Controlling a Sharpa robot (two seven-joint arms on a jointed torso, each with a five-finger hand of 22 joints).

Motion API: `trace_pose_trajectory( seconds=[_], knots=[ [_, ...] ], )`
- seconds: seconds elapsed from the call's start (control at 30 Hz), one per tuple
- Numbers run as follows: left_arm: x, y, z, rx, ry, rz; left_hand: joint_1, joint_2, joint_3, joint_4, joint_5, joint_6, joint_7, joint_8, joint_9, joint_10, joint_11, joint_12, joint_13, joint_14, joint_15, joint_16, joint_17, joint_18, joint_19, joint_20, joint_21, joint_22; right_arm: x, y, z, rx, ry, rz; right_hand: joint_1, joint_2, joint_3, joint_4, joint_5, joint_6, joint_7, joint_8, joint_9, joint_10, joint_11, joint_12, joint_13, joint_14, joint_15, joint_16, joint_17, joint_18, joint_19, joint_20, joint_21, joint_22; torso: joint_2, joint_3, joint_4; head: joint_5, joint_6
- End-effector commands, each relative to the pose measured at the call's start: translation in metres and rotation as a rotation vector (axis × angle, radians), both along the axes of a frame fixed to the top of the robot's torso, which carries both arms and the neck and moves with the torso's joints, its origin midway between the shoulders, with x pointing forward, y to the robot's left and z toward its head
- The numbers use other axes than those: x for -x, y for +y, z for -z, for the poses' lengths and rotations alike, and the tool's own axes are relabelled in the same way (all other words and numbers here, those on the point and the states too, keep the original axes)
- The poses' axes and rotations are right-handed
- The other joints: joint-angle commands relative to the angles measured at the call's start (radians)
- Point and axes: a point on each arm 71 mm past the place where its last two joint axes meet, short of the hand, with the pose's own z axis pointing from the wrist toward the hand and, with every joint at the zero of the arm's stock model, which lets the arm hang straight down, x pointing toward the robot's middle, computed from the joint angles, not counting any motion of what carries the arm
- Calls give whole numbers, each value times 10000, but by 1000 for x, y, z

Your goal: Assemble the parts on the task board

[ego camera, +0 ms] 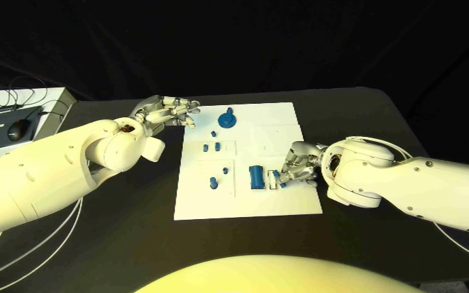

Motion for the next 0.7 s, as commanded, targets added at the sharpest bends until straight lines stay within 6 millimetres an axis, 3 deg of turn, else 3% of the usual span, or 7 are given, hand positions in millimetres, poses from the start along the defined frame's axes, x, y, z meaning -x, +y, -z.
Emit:
trace_pose_trajectory(
  seconds=[0.03, 0.7],
  knots=[
    [1, -2, 0, 89, 5, 176, -4, 22, 27, -19, 21, -68, 22, -22, -4, -20, 18, 3, -9, -1, 63, -46, -9, -8, -81, 23, 31, 10, 1, 1, 3, 114, 380, -74, -169, 6, -31, 102, -58, 47, 39, -32, -29, -8, 4, 25, -3, 59, 35, 16, -20, 26, 314, 52, -45, 617, -5, 0, -6, 16, 8],
    [1, -2, 0, 48, 66, 220, -17, 13, 25, -17, 23, -103, 36, -29, -6, -24, 23, 2, -8, -3, 67, -53, -13, -2, -87, 30, 32, 5, 2, 12, 2, -107, 372, -221, -108, -5, -226, 186, -70, 94, 22, -20, -115, 36, -6, 108, 42, 64, 28, 37, -15, 21, 332, 47, 7, 635, -2, 2, 0, 46, 10]
  ],
)
